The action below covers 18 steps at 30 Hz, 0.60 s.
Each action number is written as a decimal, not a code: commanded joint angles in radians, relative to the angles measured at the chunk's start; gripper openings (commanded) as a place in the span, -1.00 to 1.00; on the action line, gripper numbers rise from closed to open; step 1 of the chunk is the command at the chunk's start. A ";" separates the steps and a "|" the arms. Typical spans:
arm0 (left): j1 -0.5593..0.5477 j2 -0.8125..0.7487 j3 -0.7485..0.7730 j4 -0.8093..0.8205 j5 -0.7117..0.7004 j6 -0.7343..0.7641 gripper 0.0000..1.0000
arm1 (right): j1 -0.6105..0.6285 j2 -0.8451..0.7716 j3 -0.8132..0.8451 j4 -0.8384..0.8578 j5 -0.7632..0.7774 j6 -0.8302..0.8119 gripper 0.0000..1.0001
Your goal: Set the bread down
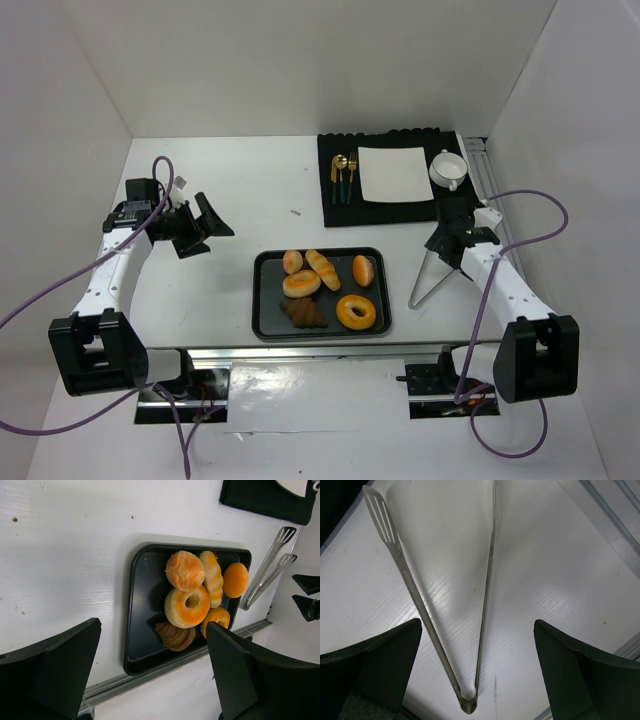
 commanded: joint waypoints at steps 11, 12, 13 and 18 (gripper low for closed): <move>-0.001 -0.009 0.024 0.006 -0.003 0.014 0.99 | -0.014 -0.085 -0.055 0.007 -0.207 -0.015 1.00; -0.001 -0.009 0.024 0.006 0.006 0.005 0.99 | -0.014 -0.085 -0.074 -0.007 -0.218 0.005 1.00; -0.001 -0.009 0.024 0.006 0.016 0.005 0.99 | -0.014 -0.085 -0.088 -0.007 -0.232 0.016 1.00; -0.001 -0.027 0.015 0.006 0.007 0.005 0.99 | -0.014 -0.095 -0.167 0.034 -0.301 0.016 1.00</move>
